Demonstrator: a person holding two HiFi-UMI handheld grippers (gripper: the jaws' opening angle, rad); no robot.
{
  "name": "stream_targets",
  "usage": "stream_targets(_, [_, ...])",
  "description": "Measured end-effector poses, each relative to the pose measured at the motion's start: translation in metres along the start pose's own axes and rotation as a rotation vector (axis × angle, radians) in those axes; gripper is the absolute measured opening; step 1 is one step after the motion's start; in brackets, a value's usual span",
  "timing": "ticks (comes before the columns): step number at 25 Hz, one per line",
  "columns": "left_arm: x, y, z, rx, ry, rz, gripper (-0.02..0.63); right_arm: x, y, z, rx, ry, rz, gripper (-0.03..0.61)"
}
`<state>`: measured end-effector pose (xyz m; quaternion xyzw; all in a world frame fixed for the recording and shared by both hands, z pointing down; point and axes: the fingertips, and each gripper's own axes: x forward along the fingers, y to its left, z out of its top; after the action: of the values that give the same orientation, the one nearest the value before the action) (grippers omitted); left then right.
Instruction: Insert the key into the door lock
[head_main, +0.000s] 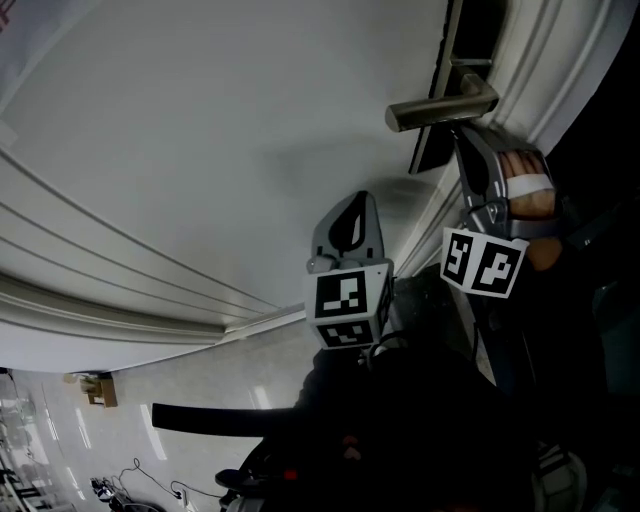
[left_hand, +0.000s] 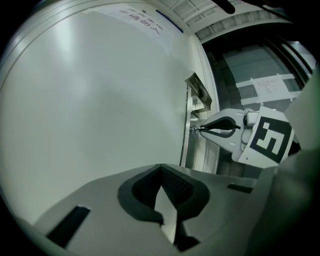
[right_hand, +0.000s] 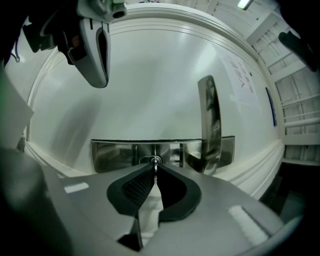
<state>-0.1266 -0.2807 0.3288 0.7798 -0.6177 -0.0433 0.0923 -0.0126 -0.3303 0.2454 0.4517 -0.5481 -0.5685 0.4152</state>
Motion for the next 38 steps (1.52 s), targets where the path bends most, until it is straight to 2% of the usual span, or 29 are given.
stream_targets(3, [-0.005, 0.0, -0.002, 0.0, 0.007, 0.017, 0.002, -0.014, 0.0, -0.006, 0.108, -0.014, 0.014, 0.018])
stream_targets(6, [-0.007, 0.001, -0.003, 0.006, 0.007, 0.029, 0.001, -0.027, -0.003, -0.016, 0.261, -0.009, 0.011, 0.015])
stream_targets(8, [-0.007, 0.002, -0.004, 0.008, 0.007, 0.037, 0.001, -0.033, -0.005, -0.022, 0.403, -0.017, 0.014, 0.014])
stream_targets(14, [-0.008, -0.003, -0.011, 0.02, 0.008, 0.041, 0.002, -0.048, 0.001, -0.025, 0.93, -0.074, 0.042, 0.002])
stream_targets(17, [-0.01, -0.007, -0.012, 0.033, 0.002, 0.039, 0.002, -0.053, 0.01, -0.024, 1.132, -0.094, 0.056, 0.002])
stream_targets(19, [-0.011, -0.01, -0.013, 0.036, 0.003, 0.043, 0.002, -0.056, 0.017, -0.021, 1.219, -0.11, 0.084, 0.002])
stream_targets(26, [-0.014, -0.02, -0.014, 0.049, 0.007, 0.023, 0.002, -0.063, 0.03, -0.017, 1.294, -0.13, 0.135, 0.0])
stream_targets(38, [-0.014, -0.025, -0.018, 0.047, 0.014, 0.027, 0.002, -0.065, 0.034, -0.014, 1.279, -0.135, 0.161, 0.0])
